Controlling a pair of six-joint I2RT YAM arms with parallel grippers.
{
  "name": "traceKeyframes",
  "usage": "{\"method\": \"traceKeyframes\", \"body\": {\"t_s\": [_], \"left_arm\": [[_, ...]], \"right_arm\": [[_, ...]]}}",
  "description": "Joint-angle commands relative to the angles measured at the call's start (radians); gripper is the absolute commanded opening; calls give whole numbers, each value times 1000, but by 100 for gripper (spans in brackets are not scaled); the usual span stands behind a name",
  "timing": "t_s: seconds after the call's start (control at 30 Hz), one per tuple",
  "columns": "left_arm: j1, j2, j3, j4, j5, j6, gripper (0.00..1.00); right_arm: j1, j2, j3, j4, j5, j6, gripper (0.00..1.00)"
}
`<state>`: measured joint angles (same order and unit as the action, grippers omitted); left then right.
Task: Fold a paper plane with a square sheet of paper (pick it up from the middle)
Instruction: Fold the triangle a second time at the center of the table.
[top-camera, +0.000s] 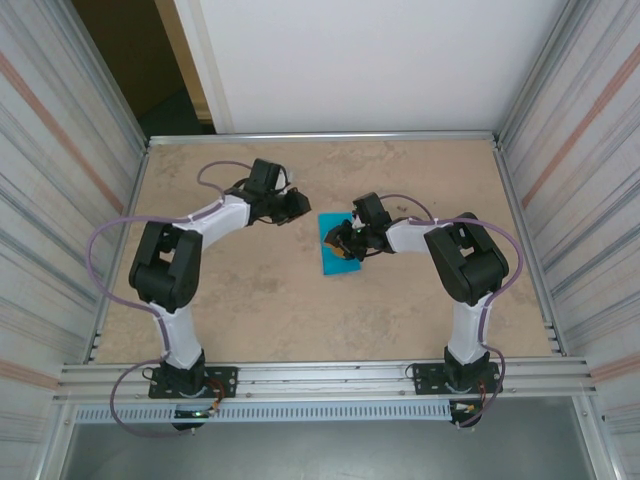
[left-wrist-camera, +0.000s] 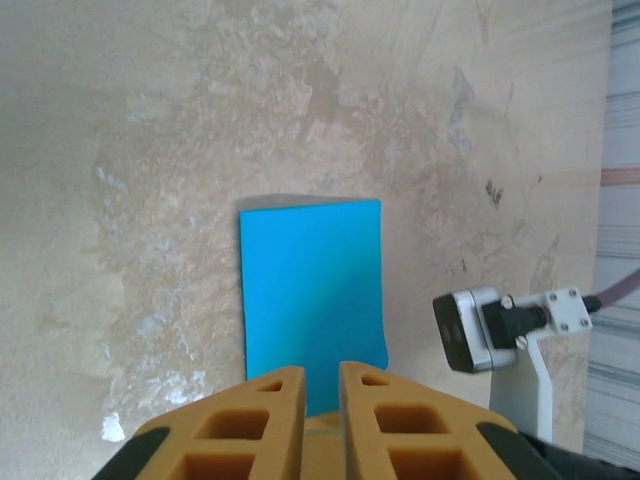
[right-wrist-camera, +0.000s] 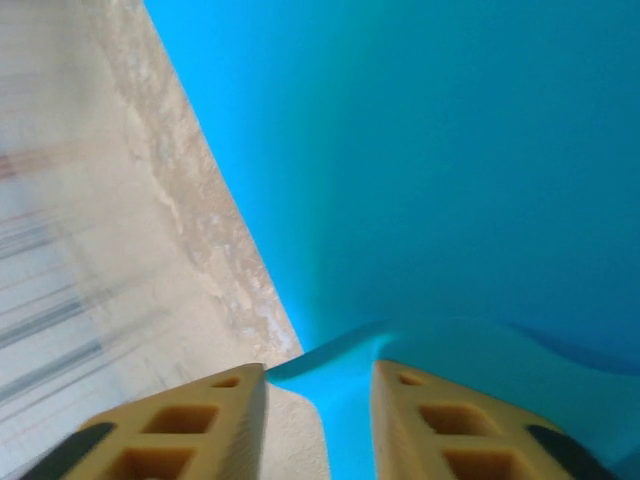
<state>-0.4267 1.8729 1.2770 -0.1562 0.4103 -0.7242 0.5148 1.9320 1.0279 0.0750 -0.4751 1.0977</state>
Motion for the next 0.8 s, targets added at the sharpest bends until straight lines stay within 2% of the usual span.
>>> {"method": "traceKeyframes", "body": {"t_s": [0.0,0.4,0.77], "left_arm": [[-40,-24,-48,11,24,27,13],[-165,27,-53,-49,-15,77,0],[-172,105,-2,-69,-53,77,0]], "right_arm": [[-9,13,-11,-74,24,-14,23],[-11,28,-12,-109,37,-25,0],[-11,33,-18,-98,35,-21,0]]}}
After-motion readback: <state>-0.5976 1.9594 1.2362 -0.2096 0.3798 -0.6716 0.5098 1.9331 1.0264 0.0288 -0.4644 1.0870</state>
